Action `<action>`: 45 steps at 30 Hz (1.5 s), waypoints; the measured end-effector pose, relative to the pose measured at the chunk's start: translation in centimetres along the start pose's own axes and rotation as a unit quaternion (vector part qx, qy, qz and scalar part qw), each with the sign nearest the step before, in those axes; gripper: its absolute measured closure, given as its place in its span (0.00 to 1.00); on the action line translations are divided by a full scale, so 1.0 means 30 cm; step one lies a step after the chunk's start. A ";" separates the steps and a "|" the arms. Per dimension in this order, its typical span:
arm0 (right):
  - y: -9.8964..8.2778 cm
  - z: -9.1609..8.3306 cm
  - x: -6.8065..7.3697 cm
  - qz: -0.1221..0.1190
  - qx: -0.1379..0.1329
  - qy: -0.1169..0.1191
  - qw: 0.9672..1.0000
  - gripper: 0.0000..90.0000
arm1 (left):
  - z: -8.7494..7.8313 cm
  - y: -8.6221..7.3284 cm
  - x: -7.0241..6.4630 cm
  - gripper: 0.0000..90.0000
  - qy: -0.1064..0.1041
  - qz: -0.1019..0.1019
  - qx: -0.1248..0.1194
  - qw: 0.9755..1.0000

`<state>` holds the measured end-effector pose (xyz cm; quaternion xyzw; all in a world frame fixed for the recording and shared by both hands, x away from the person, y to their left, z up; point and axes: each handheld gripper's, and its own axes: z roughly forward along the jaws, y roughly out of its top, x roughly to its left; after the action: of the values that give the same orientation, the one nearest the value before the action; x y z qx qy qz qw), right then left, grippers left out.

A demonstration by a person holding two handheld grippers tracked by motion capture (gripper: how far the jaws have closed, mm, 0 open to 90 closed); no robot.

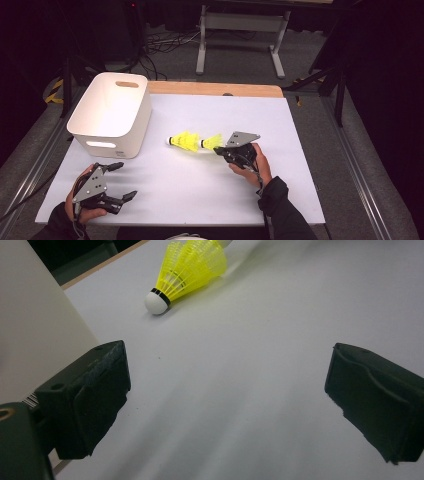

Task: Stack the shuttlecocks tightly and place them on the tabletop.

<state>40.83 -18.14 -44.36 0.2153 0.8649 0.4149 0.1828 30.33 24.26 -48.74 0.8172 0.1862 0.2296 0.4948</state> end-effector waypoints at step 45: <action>0.080 0.212 0.001 0.012 0.021 0.037 0.999 0.98 | 0.006 -0.002 -0.005 0.06 -0.013 -0.001 0.001 1.000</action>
<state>44.48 -12.70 -46.18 0.2145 0.8769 0.4064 0.1410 30.32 24.08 -48.91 0.8204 0.1812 0.2183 0.4964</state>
